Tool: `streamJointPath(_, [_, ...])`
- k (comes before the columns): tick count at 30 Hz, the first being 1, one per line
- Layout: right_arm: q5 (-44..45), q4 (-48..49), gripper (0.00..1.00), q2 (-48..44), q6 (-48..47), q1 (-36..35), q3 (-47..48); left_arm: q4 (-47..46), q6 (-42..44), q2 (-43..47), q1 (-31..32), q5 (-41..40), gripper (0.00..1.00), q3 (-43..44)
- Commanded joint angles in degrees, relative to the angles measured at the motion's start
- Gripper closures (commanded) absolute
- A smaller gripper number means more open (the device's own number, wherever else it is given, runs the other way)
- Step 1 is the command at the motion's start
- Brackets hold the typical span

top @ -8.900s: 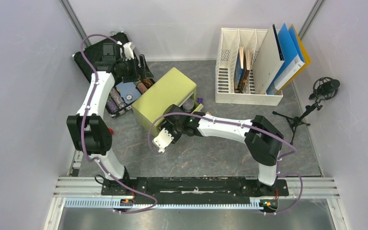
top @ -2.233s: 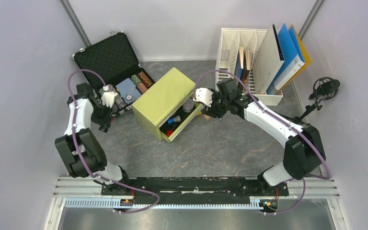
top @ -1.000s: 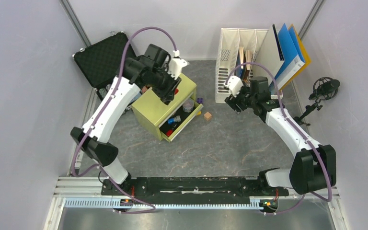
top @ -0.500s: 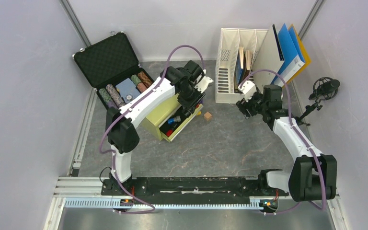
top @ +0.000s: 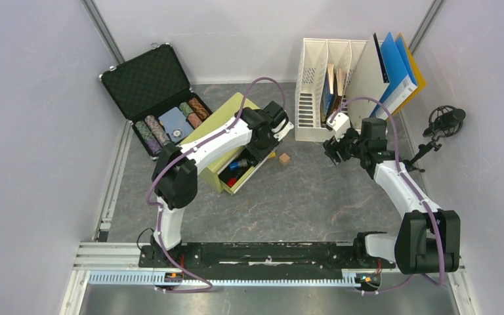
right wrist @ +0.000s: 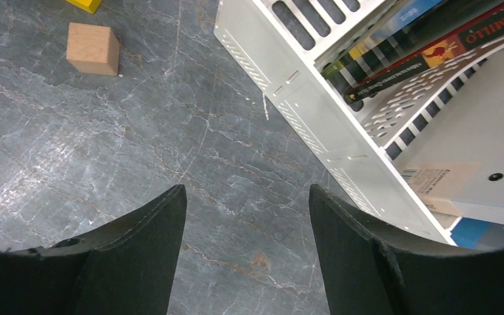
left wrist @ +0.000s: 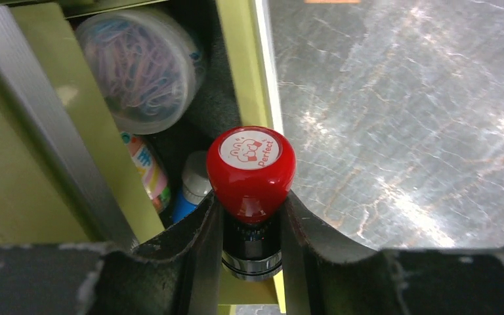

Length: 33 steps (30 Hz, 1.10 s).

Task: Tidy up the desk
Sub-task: Place the stationery in the drawer.

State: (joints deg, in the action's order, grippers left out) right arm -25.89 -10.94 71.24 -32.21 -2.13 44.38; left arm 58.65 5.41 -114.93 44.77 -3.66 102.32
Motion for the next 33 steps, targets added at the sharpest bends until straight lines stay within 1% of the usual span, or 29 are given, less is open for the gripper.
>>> streamJointPath(1, [-3.0, 1.3, 0.25, 0.9, -0.1, 0.4, -0.6, -6.6, 0.3, 0.1, 0.0, -7.1, 0.64, -2.2])
streamJointPath(6, [-4.4, 0.9, 0.25, 1.4, -0.3, 0.6, -0.7, -9.1, 0.9, 1.0, 0.8, -10.9, 0.61, -4.7])
streamJointPath(11, [-5.0, 0.7, 0.24, 1.9, -0.5, 0.7, -0.6, -9.6, 1.5, 0.1, 1.3, -12.7, 0.55, -5.5])
streamJointPath(18, [-5.7, 0.1, 0.22, 2.2, -0.8, 0.9, -0.5, -9.5, 1.6, 0.1, 1.3, -12.4, 0.47, -5.6])
streamJointPath(26, [-6.7, -0.7, 0.20, 2.0, -0.5, 0.9, 0.8, -8.2, 2.7, 2.3, 1.3, -11.3, 0.40, -4.2])
streamJointPath(27, [-7.3, -1.1, 0.16, 1.9, -0.5, 0.9, 1.0, -7.7, 2.7, 2.6, 1.3, -10.7, 0.39, -3.9])
streamJointPath(28, [-7.9, -1.6, 0.04, 1.8, -0.8, 0.9, 1.3, -7.4, 2.9, 2.9, 1.3, -10.1, 0.38, -3.5])
streamJointPath(29, [-8.7, -2.1, 0.02, 1.8, -1.0, 0.9, 1.6, -7.0, 2.9, 3.3, 1.3, -9.6, 0.37, -3.1])
streamJointPath(33, [-10.8, -4.0, 0.02, 1.7, -1.8, 0.9, 3.2, -6.7, 3.7, 5.3, 1.3, -8.1, 0.30, -2.1])
